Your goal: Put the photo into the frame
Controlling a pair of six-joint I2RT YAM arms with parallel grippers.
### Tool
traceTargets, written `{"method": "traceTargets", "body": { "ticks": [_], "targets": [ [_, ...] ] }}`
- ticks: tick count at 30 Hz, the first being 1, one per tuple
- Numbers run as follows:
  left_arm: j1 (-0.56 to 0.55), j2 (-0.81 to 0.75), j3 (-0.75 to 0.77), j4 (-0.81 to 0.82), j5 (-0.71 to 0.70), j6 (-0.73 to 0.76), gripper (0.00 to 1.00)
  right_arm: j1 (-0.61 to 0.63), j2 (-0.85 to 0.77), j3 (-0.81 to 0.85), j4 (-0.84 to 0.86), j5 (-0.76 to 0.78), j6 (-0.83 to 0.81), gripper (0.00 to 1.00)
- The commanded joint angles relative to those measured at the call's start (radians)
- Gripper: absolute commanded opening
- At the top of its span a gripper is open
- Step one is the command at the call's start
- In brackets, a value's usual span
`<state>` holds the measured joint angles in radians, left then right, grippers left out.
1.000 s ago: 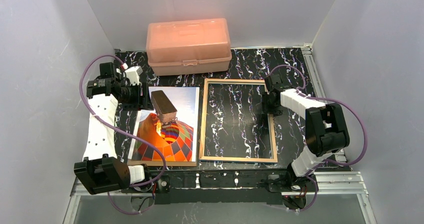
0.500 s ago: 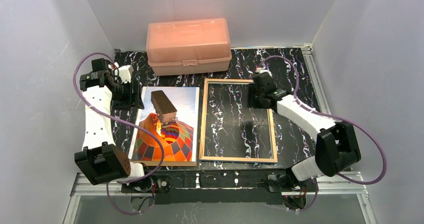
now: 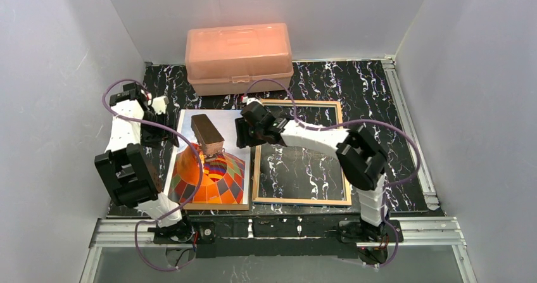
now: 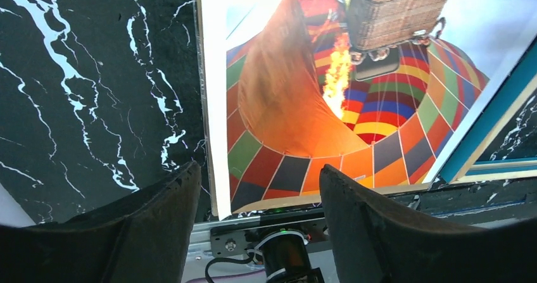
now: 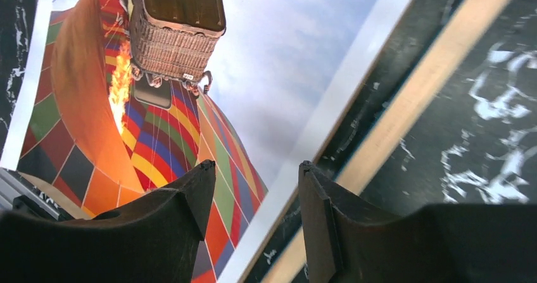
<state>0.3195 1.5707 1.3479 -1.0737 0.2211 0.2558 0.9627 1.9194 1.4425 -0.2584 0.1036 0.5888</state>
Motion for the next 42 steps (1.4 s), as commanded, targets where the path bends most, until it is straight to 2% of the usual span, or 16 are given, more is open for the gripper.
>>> {"method": "traceTargets", "body": {
  "ticks": [1, 9, 15, 22, 28, 35, 42],
  "targets": [
    [0.044, 0.023, -0.037, 0.014, 0.027, 0.039, 0.67, 0.011, 0.093, 0.1, 0.002, -0.052, 0.029, 0.6],
    [0.105, 0.052, -0.116, 0.089, 0.032, 0.135, 0.7, 0.01, 0.133, 0.06, -0.008, -0.064, 0.047, 0.61],
    [0.108, 0.085, -0.191, 0.179, 0.025, 0.139, 0.64, 0.005, 0.116, 0.0, -0.022, -0.041, 0.066, 0.61],
    [0.108, 0.162, -0.184, 0.224, 0.028, 0.109, 0.61, -0.003, 0.151, 0.046, -0.101, 0.004, 0.065, 0.7],
    [0.108, 0.21, -0.153, 0.264, 0.01, 0.085, 0.6, -0.01, 0.188, 0.081, -0.074, -0.01, 0.081, 0.71],
    [0.108, 0.28, -0.132, 0.29, 0.013, 0.053, 0.41, -0.019, 0.243, 0.119, -0.05, -0.054, 0.143, 0.71],
    [0.105, 0.343, -0.142, 0.293, 0.079, 0.031, 0.16, -0.021, 0.193, 0.077, 0.008, -0.09, 0.199, 0.7]
  ]
}}
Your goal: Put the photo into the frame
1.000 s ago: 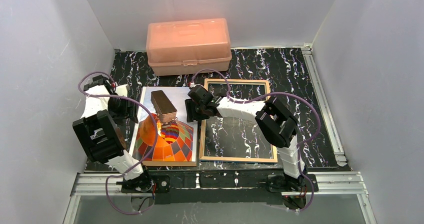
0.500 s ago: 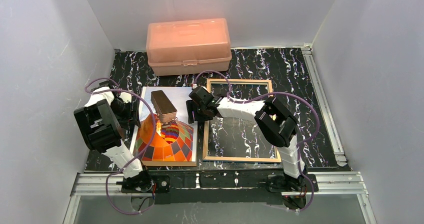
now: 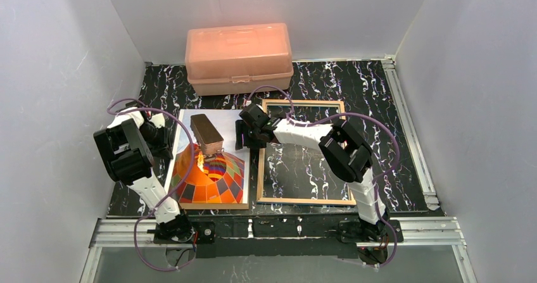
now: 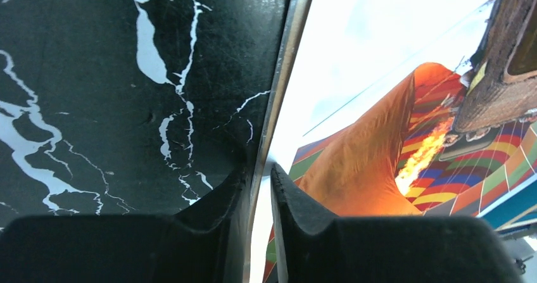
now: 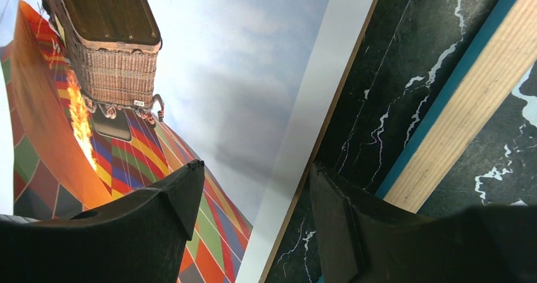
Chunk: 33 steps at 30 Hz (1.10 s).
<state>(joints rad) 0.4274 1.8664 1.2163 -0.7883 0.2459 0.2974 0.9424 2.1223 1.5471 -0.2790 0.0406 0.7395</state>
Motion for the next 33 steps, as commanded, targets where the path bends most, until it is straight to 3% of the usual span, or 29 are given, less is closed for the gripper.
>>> {"method": "traceTargets", "body": {
  "ticks": [1, 13, 33],
  "targets": [
    [-0.003, 0.053, -0.012, 0.008, 0.061, -0.013, 0.14, -0.001, -0.021, -0.037, 0.04, -0.03, 0.055, 0.7],
    [-0.03, 0.01, -0.059, 0.005, 0.131, -0.03, 0.08, -0.004, -0.079, -0.056, 0.123, -0.125, 0.083, 0.7],
    [-0.044, 0.014, -0.078, 0.024, 0.083, -0.023, 0.02, -0.003, -0.195, -0.108, 0.23, -0.231, 0.101, 0.71]
  ]
}}
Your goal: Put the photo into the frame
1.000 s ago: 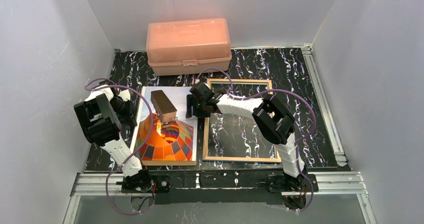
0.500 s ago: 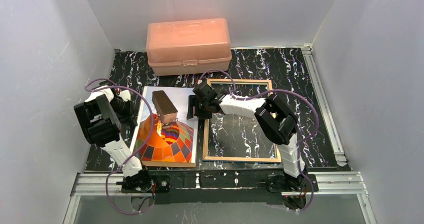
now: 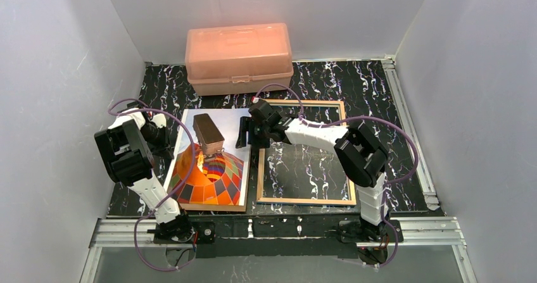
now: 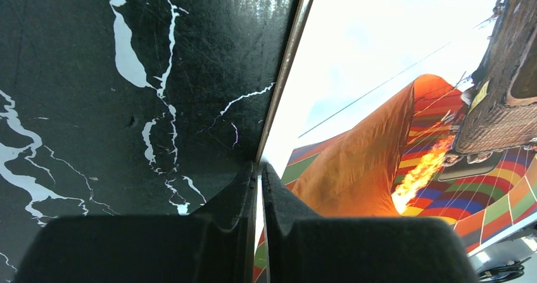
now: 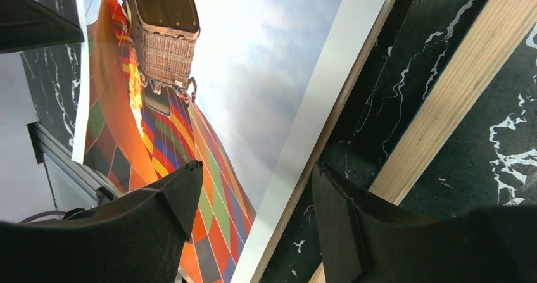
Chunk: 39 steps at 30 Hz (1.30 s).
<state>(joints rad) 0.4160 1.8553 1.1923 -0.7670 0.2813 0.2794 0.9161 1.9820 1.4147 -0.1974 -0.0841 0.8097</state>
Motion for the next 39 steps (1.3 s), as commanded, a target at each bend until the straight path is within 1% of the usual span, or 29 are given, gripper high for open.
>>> {"method": "traceTargets", "body": {
  "ticks": [1, 5, 9, 14, 20, 29, 36, 39],
  "targets": [
    [-0.033, 0.025, -0.052, 0.002, 0.049, -0.006, 0.02, 0.022, -0.047, 0.029, 0.138, -0.108, 0.027, 0.71],
    [-0.033, 0.022, -0.05, -0.003, 0.05, -0.008, 0.02, 0.024, -0.006, 0.05, 0.096, -0.113, 0.003, 0.72],
    [-0.033, 0.021, -0.045, -0.004, 0.05, -0.006, 0.02, 0.024, 0.049, 0.097, 0.018, -0.102, -0.032, 0.73],
    [-0.033, 0.029, -0.041, -0.009, 0.062, -0.008, 0.02, 0.033, 0.099, 0.17, -0.101, -0.051, -0.075, 0.74],
    [-0.034, 0.029, -0.051, -0.008, 0.08, -0.012, 0.01, 0.055, 0.121, 0.234, -0.189, 0.031, -0.116, 0.75],
    [-0.034, 0.009, -0.034, -0.036, 0.127, -0.03, 0.0, 0.066, 0.134, 0.263, -0.161, 0.007, -0.121, 0.75],
    [-0.034, 0.016, -0.031, -0.04, 0.124, -0.03, 0.0, 0.067, 0.109, 0.239, -0.059, -0.052, -0.087, 0.75],
    [-0.034, 0.018, -0.033, -0.039, 0.123, -0.03, 0.0, 0.065, 0.057, 0.212, -0.002, -0.08, -0.068, 0.75]
  ]
}}
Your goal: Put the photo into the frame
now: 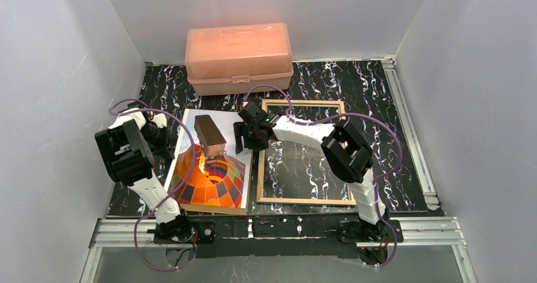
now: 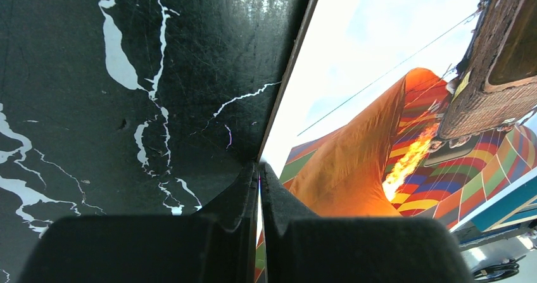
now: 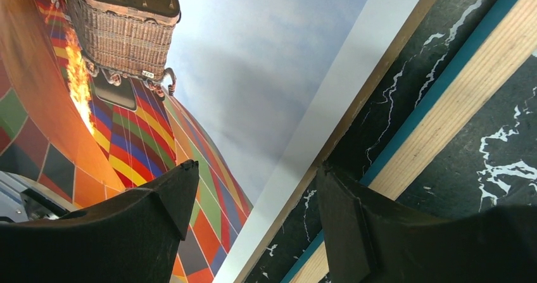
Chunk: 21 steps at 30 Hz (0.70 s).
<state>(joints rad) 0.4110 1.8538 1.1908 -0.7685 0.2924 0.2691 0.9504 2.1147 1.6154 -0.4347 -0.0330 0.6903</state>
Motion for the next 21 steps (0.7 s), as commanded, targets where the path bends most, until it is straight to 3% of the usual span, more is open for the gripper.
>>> {"method": "traceTargets", "body": {
  "ticks": [1, 6, 15, 21],
  "targets": [
    [-0.029, 0.021, -0.032, -0.037, 0.11, -0.018, 0.0, 0.03, -0.098, -0.005, 0.259, -0.138, 0.059, 0.75],
    [-0.029, 0.022, -0.035, -0.034, 0.104, -0.014, 0.0, 0.03, -0.192, -0.092, 0.367, -0.166, 0.104, 0.75],
    [-0.029, 0.022, -0.038, -0.033, 0.104, -0.014, 0.0, 0.03, -0.196, -0.142, 0.421, -0.209, 0.129, 0.75],
    [-0.029, 0.022, -0.04, -0.037, 0.101, -0.008, 0.0, 0.006, -0.212, -0.286, 0.768, -0.338, 0.258, 0.74]
  ]
}}
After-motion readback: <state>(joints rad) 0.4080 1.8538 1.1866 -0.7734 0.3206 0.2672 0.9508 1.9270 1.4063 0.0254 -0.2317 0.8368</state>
